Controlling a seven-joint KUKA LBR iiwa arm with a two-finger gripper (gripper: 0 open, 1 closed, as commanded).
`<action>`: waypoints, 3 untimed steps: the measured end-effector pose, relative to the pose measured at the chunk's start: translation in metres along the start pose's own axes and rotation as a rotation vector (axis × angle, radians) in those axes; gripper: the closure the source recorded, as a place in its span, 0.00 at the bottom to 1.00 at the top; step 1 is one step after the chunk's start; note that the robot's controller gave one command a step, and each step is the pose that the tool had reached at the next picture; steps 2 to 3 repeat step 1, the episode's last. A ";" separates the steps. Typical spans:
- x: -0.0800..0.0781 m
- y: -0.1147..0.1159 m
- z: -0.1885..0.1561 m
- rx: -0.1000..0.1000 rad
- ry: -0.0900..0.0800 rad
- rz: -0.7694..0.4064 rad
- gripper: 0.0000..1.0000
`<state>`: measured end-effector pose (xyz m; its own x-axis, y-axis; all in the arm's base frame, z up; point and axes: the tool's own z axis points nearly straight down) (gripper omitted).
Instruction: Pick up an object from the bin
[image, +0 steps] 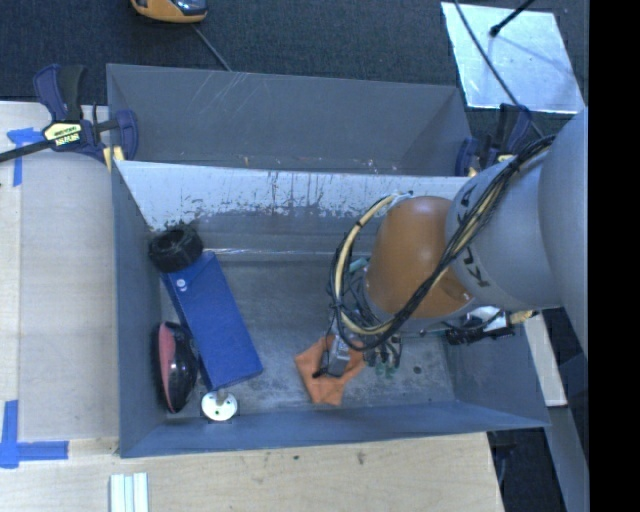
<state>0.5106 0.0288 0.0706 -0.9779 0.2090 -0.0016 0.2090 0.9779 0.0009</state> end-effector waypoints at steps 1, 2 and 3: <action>0.000 0.000 0.000 0.000 0.000 0.000 1.00; 0.000 0.000 0.000 0.000 0.000 0.000 1.00; 0.000 0.000 0.000 0.000 0.000 0.000 1.00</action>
Offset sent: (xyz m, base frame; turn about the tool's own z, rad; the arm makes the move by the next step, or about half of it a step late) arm 0.0000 0.0000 0.0000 0.0000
